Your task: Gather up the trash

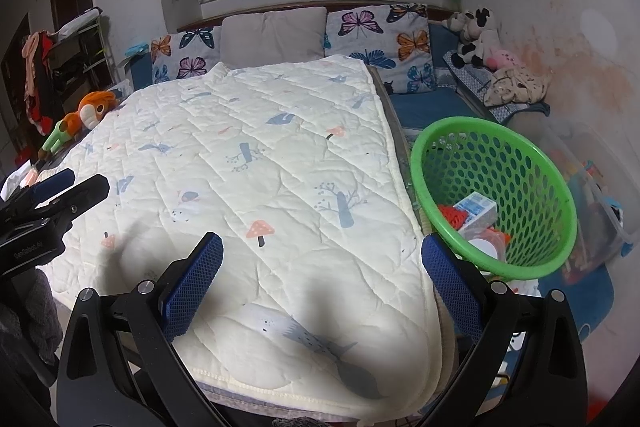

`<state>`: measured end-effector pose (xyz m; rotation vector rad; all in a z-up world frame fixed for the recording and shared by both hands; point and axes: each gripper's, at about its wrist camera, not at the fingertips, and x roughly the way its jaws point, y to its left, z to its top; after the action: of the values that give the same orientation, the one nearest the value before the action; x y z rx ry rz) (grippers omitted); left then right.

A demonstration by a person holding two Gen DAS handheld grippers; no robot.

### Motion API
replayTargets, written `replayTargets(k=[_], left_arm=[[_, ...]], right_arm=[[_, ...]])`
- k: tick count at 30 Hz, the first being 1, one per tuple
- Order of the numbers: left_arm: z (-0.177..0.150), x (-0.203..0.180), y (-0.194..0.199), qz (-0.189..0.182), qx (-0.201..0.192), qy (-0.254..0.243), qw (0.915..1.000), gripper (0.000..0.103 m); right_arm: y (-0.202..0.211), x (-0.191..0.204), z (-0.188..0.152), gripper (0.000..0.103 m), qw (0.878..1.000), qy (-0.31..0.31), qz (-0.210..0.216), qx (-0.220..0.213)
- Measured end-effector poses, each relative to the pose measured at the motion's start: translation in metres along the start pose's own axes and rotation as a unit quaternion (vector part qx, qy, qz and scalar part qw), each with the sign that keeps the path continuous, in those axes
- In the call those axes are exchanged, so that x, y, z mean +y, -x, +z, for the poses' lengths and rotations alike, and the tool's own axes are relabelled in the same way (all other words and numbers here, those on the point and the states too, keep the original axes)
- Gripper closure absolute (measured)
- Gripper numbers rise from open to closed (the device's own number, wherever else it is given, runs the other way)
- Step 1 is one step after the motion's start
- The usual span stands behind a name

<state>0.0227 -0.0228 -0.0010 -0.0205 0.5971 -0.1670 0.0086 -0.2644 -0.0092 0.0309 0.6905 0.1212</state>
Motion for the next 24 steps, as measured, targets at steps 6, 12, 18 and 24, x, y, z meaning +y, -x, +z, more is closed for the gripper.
replayTargets(k=[6,12,18,24], left_arm=[[-0.0010,0.0001,-0.0006,-0.001,0.001,-0.001,1.0000,0.008],[-0.0022,0.0006,-0.0015,-0.001,0.003,-0.001,1.0000,0.008],[-0.0043,0.0010,-0.0036,-0.001,0.004,-0.003,1.0000,0.008],[-0.0044,0.0007,-0.0038,-0.001,0.005,-0.002,1.0000,0.008]], right_arm=[[-0.0002,0.0004,-0.0001,0.004,1.000,0.000,-0.001,0.000],[-0.0014,0.0003,-0.0004,0.004,1.000,0.000,0.001,0.001],[-0.0034,0.0014,-0.0010,0.004,1.000,0.002,0.002,0.003],[-0.0038,0.0010,-0.0005,0.004,1.000,0.001,0.002,0.003]])
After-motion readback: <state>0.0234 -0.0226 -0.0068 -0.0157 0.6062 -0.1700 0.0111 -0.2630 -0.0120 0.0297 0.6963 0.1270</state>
